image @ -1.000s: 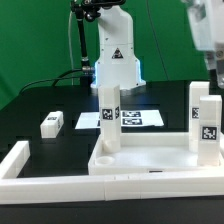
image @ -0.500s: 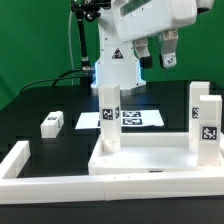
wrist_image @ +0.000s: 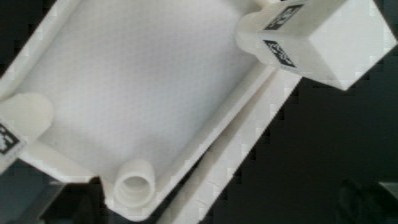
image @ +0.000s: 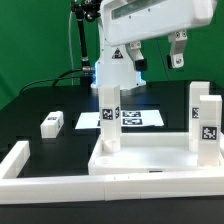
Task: Assemble desk
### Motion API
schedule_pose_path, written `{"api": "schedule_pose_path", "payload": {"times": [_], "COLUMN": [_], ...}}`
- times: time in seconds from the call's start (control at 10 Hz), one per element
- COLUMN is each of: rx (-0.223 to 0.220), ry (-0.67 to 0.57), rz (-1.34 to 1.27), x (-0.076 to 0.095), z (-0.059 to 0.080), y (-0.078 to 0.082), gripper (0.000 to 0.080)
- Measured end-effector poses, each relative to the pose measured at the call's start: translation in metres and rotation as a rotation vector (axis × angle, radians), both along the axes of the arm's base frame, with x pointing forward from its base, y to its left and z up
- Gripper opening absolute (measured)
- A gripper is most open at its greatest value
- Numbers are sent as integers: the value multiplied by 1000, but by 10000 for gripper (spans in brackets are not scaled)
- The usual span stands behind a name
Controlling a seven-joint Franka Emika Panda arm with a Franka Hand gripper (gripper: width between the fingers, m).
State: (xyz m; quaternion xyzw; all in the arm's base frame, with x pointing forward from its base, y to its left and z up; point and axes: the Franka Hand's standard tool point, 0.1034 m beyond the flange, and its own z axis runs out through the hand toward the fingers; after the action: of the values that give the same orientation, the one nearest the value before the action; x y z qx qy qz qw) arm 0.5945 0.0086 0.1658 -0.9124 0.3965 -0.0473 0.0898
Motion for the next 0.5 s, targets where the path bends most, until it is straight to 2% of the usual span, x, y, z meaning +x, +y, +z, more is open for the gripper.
{"api": "schedule_pose_path", "payload": {"times": [0.1, 0.2, 0.4, 0.5], "rx": [-15, -26, -68, -88], "ry": [-11, -19, -47, -55], "rz": [118, 223, 490, 572], "x": [-12, -30, -63, -68], "z": [1, 3, 1, -2], "y": [-12, -31, -86, -108], "gripper": [649, 649, 649, 649]}}
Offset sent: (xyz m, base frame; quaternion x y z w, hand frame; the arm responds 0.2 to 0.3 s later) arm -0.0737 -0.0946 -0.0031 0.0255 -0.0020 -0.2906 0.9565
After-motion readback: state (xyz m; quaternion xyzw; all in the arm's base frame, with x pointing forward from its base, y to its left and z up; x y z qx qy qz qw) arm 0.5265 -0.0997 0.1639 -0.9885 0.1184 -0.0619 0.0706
